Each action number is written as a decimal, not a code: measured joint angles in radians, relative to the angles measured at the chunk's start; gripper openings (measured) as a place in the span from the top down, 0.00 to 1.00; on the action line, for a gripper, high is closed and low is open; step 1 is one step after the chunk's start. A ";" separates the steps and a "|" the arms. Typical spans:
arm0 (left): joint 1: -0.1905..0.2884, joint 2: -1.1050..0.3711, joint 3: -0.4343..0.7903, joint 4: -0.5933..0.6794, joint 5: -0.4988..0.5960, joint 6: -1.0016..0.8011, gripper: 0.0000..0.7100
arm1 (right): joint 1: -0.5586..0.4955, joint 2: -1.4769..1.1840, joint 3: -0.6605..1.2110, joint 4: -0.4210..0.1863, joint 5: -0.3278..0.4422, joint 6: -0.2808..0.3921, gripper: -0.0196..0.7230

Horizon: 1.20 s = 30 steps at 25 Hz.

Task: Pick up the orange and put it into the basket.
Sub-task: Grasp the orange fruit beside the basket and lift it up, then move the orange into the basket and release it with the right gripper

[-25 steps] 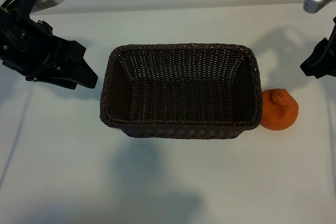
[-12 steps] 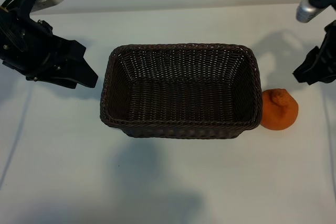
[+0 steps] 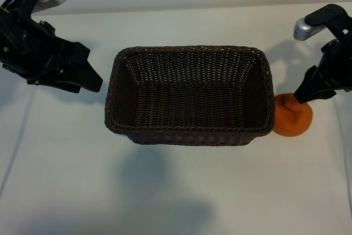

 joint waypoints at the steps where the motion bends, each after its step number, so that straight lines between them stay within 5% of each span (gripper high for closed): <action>1: 0.000 0.000 0.000 0.000 0.000 0.000 0.31 | 0.000 0.008 0.000 0.001 -0.009 0.000 0.39; 20: 0.000 0.000 0.000 0.000 -0.001 0.000 0.31 | 0.049 0.198 0.000 0.037 -0.087 0.005 0.41; 22: 0.000 0.000 0.000 0.000 -0.001 0.000 0.31 | 0.049 0.199 0.000 0.035 -0.090 0.017 0.47; 26: 0.000 0.000 0.000 0.000 -0.001 0.000 0.31 | 0.049 0.199 0.000 0.028 -0.083 0.051 0.81; 30: 0.000 0.000 0.000 0.000 -0.001 0.000 0.31 | 0.049 0.175 -0.025 -0.006 -0.036 0.092 0.85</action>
